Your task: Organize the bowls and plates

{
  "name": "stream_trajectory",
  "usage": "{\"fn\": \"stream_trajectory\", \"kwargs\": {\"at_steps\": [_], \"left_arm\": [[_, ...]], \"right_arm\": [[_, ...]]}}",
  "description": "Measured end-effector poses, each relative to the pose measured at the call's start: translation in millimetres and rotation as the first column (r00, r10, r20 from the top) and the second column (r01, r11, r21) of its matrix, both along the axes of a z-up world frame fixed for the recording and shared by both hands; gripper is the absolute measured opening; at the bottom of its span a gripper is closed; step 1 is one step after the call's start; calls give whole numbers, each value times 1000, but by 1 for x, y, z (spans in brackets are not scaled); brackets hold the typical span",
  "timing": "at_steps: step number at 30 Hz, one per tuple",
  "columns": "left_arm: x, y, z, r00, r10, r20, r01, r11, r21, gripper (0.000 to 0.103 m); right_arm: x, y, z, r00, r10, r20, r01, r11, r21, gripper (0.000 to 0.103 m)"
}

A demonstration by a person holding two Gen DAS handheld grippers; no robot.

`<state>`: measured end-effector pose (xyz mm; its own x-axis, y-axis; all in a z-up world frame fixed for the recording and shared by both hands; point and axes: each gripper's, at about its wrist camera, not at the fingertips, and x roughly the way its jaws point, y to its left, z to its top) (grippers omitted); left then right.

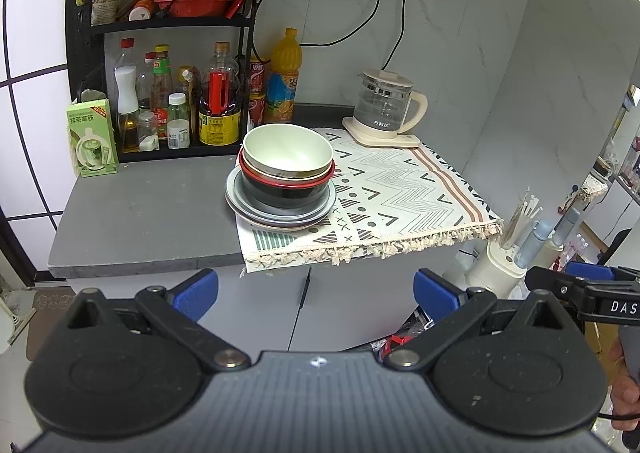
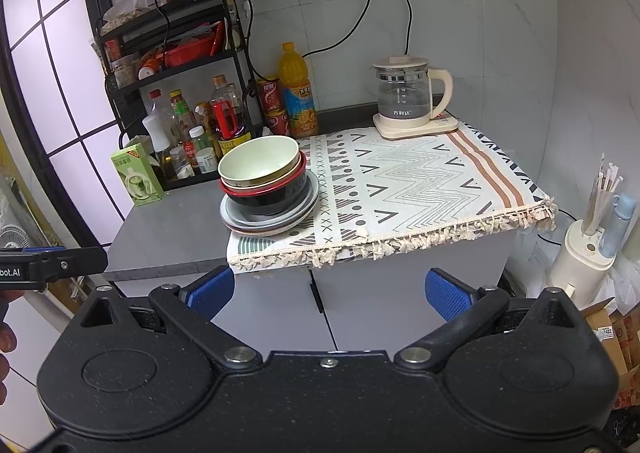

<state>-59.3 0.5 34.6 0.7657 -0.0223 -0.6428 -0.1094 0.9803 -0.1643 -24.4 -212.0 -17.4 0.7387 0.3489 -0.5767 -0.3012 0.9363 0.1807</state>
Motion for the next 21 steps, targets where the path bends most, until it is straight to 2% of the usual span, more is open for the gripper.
{"fn": "stream_trajectory", "kwargs": {"at_steps": [21], "left_arm": [[2, -1, 0, 1000, 12, -7, -12, 1000, 1, 103]], "right_arm": [[3, -3, 0, 1000, 1, 4, -1, 1000, -1, 103]]}}
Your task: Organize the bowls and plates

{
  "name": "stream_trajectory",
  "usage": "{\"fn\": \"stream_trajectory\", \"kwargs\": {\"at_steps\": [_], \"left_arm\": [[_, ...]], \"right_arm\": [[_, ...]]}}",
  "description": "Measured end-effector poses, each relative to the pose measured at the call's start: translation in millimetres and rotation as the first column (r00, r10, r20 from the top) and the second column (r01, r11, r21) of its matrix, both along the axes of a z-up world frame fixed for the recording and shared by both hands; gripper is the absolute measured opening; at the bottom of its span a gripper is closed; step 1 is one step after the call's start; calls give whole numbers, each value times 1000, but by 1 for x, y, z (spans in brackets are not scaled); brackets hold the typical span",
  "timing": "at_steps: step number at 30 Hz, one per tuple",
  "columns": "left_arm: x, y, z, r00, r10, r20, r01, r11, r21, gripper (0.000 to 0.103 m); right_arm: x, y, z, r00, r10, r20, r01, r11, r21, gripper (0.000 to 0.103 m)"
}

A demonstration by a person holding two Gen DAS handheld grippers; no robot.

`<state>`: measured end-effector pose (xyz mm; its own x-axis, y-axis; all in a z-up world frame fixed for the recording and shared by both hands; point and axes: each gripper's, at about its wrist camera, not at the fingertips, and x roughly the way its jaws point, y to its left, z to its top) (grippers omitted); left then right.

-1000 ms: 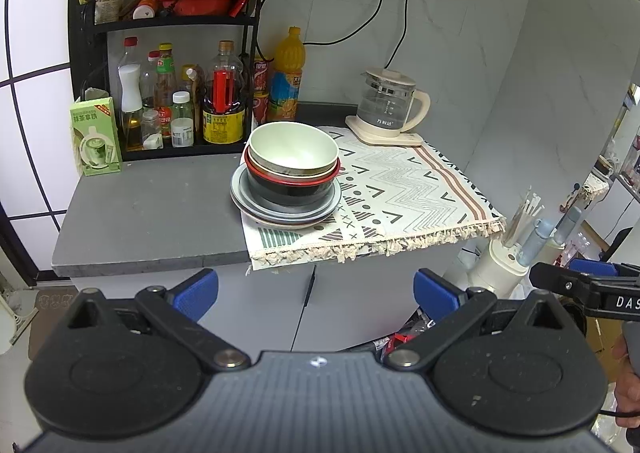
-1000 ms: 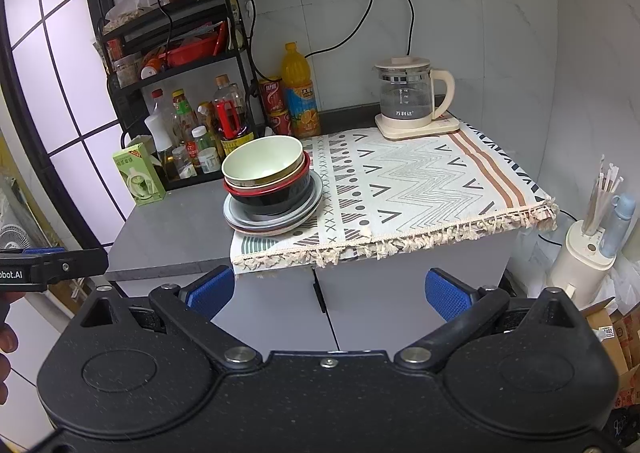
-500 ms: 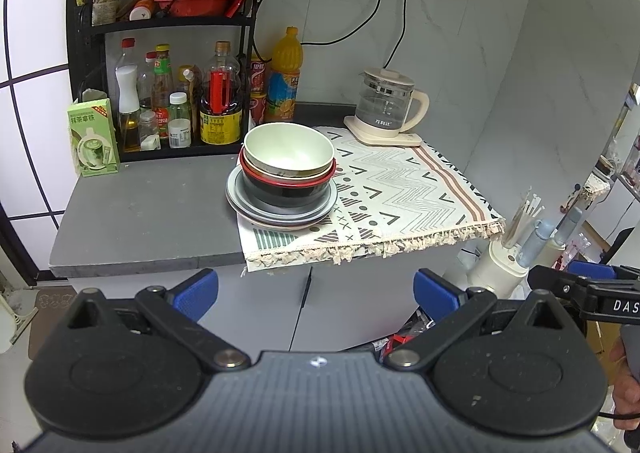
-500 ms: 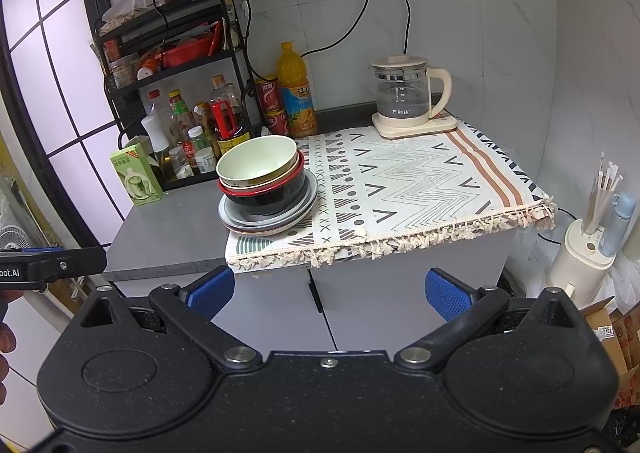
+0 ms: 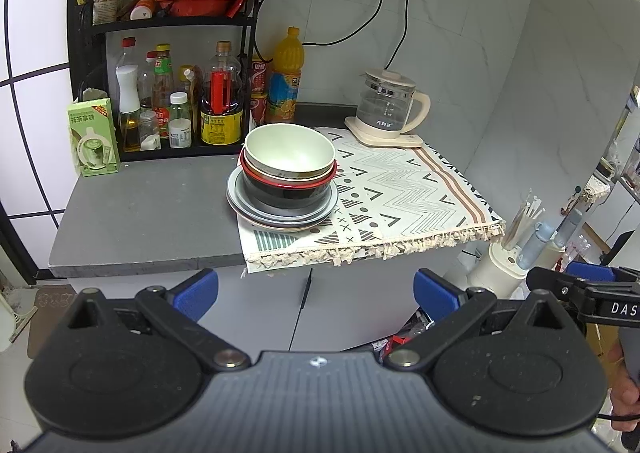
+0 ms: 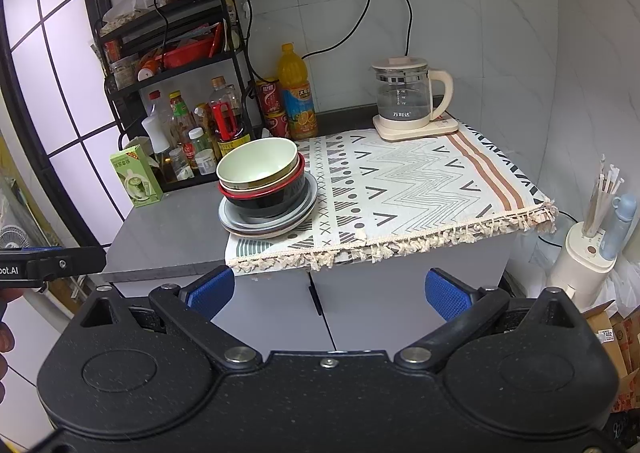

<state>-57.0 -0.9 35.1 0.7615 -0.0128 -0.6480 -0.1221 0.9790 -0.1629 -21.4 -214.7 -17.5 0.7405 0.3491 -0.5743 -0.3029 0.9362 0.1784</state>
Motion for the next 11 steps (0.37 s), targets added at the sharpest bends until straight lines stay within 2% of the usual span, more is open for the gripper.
{"fn": "stream_trajectory", "kwargs": {"at_steps": [11], "left_arm": [[4, 0, -6, 1000, 1, -24, -2, 1000, -10, 103]], "right_arm": [[1, 1, -4, 1000, -9, -21, 9, 1000, -6, 103]]}}
